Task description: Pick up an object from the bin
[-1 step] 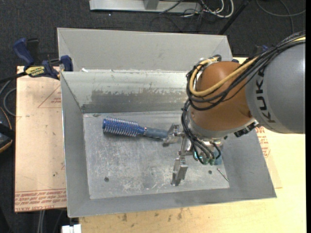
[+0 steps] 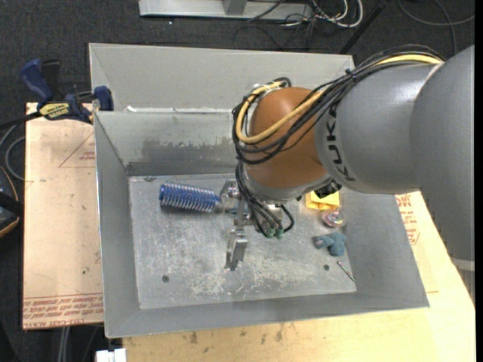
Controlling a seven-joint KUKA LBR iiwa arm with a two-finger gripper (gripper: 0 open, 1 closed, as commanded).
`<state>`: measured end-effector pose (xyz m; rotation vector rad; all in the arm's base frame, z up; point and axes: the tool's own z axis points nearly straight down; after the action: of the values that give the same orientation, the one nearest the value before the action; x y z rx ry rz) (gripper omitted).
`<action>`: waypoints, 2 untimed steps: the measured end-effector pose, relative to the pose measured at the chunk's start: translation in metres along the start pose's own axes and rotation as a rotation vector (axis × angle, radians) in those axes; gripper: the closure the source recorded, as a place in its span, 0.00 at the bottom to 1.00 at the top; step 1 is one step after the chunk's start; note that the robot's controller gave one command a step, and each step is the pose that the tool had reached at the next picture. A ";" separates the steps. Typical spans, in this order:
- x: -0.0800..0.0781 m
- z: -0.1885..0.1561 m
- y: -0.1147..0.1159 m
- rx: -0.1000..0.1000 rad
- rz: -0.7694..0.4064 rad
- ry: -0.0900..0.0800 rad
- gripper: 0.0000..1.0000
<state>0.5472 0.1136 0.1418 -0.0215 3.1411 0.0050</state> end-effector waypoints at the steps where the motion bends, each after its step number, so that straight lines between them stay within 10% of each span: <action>1: -0.105 0.021 0.007 0.001 -0.006 -0.007 0.00; 2: -0.101 0.068 0.027 0.000 0.155 -0.010 0.00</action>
Offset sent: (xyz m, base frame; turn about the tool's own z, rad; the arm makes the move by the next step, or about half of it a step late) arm 0.1022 0.0072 -0.0200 -0.0058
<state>0.6477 0.1420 0.0741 0.2209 3.1240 0.0054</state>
